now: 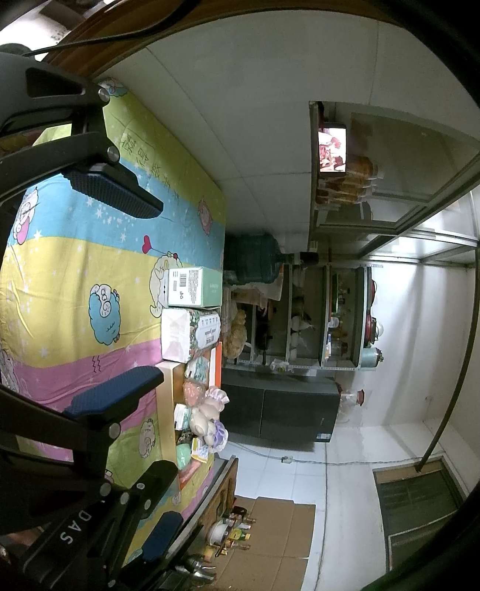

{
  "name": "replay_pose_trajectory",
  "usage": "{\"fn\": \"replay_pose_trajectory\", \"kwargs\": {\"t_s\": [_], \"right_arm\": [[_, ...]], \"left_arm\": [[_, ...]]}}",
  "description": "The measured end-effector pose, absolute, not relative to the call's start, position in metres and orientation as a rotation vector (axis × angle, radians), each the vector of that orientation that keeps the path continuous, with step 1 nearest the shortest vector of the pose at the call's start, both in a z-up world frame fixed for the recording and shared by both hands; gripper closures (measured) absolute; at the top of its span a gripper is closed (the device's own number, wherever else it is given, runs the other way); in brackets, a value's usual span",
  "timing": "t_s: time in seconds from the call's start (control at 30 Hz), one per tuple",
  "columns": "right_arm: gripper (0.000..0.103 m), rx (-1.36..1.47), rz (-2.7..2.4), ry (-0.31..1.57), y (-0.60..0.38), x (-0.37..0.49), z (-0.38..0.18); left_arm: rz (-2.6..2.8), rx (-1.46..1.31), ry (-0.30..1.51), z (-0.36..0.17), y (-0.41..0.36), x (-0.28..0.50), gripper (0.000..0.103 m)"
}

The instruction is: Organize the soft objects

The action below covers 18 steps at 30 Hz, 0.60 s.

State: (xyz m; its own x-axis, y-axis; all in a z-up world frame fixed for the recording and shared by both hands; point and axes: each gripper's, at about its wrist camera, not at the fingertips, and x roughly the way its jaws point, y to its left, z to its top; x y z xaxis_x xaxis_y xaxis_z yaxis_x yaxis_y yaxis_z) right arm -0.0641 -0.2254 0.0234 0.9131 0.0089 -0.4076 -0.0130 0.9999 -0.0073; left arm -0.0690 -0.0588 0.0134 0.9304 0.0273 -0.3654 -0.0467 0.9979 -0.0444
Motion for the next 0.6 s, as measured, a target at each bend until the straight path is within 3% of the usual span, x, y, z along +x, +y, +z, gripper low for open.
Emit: {"fn": "replay_pose_trajectory", "kwargs": {"t_s": [0.6], "right_arm": [[0.033, -0.009, 0.012, 0.420, -0.2254, -0.0641, 0.0233]], "left_arm": [[0.038, -0.051, 0.372, 0.0133, -0.0583, -0.0690, 0.021]]}}
